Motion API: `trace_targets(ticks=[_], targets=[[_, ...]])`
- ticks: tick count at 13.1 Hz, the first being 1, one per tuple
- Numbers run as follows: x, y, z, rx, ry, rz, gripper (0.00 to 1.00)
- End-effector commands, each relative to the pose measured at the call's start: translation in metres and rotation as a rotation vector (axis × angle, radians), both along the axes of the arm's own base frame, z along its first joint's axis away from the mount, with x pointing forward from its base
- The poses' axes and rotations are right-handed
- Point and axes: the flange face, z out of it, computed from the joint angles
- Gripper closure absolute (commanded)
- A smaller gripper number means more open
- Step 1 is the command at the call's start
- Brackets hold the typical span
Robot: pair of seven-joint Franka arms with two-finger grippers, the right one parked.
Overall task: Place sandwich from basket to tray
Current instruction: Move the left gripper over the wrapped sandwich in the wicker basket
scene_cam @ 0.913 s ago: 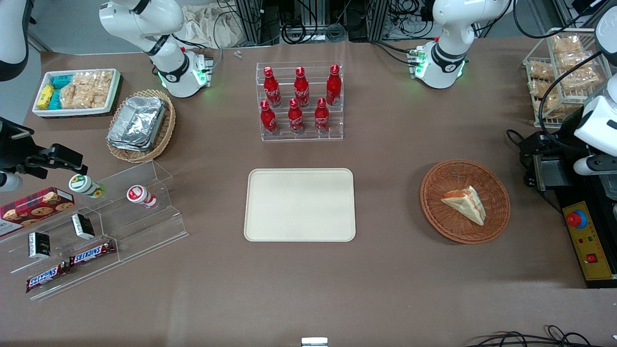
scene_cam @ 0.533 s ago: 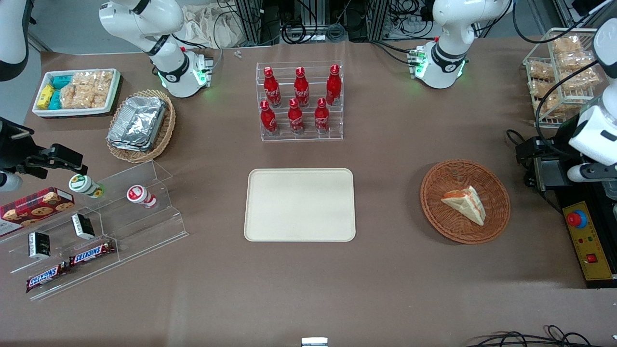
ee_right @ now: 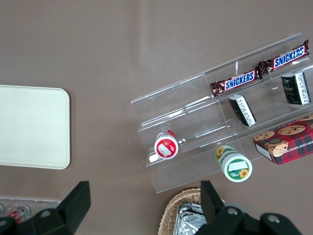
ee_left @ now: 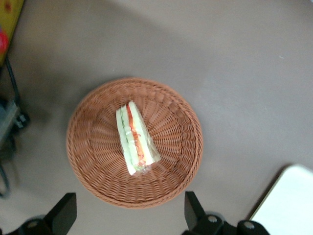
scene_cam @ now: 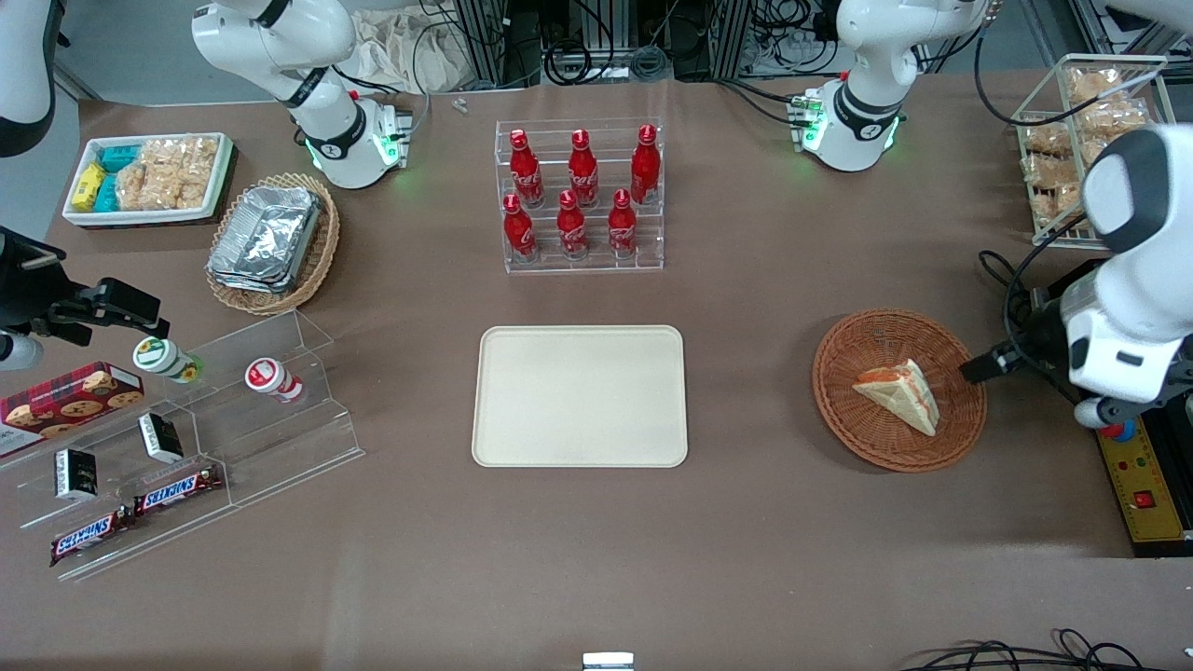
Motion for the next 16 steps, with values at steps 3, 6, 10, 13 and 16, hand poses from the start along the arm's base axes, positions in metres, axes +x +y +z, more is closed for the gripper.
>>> trace_targets(ticks=[3,6,10,13,16], targets=[[-0.003,-0.010,-0.069,-0.011,0.074,0.294,0.01],[-0.015,-0.008,-0.100,-0.005,0.097,0.300,0.01],[-0.024,-0.001,-0.134,-0.001,0.147,0.317,0.01],[-0.029,0.000,-0.153,-0.001,0.150,0.318,0.01],[-0.039,-0.001,-0.174,-0.006,0.126,0.318,0.01]])
